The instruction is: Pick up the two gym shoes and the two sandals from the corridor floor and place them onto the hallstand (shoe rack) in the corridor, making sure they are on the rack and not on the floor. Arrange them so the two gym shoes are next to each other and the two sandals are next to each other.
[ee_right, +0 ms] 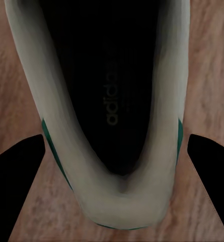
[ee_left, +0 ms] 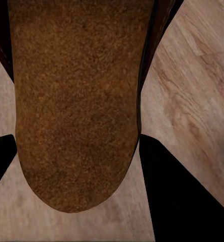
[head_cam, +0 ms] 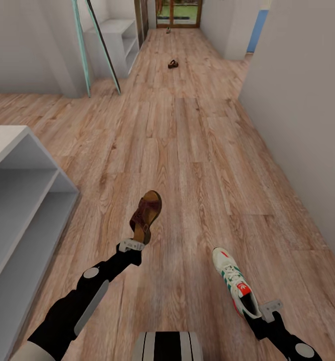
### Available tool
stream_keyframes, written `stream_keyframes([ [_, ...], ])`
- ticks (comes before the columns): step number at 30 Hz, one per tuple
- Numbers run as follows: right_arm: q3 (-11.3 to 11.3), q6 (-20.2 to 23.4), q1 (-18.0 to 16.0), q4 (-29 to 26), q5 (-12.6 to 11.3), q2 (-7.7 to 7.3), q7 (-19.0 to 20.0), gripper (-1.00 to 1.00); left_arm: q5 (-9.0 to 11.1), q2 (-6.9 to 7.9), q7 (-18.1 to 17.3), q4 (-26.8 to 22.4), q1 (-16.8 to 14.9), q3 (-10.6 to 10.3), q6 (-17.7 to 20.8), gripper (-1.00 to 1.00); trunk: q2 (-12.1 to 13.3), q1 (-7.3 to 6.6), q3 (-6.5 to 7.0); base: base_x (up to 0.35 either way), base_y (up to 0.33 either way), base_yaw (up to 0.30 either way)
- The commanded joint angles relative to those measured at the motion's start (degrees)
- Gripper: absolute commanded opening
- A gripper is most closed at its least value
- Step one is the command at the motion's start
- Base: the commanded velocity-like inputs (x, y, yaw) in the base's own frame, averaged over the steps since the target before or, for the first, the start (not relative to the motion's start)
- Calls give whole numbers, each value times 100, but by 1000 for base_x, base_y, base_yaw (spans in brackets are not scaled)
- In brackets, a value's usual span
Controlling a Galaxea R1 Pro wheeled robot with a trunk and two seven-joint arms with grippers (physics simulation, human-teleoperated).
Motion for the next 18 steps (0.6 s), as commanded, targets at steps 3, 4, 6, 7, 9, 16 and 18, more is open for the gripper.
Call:
stream_keyframes([
  [3, -19, -13, -1, 6, 64, 23, 38, -100, 36, 258, 27, 35, 109, 66, 34, -100, 3, -8, 65, 0, 0, 0],
  [4, -20, -16, -1, 10, 62, 30, 38, -100, 37, 307, 44, 75, 258, 93, 18, -100, 4, -11, 91, 0, 0, -4],
  [6, -21, -23, 0, 18, 55, 38, 38, -100, 39, 352, 69, 112, 567, 170, -18, -100, 7, -16, 146, 0, 0, -23],
  [7, -21, -28, 2, 20, 52, 39, 36, -100, 40, 361, 82, 120, 679, 214, -29, -100, 8, -19, 175, 0, 0, -41],
  [9, -22, -69, 8, 34, 44, 49, 34, -100, 27, 376, 112, 135, 999, 409, -60, -100, 11, -24, 235, 0, 0, -55],
  [16, -184, -467, 23, 183, 29, 117, 31, -100, -32, 387, 135, 187, 1487, 1072, -169, -100, 20, -42, 450, 0, 0, -67],
  [18, -308, -615, 25, 251, 30, 173, 28, -100, -41, 392, 141, 283, 1524, 1134, -230, -100, 23, -47, 513, 0, 0, -72],
])
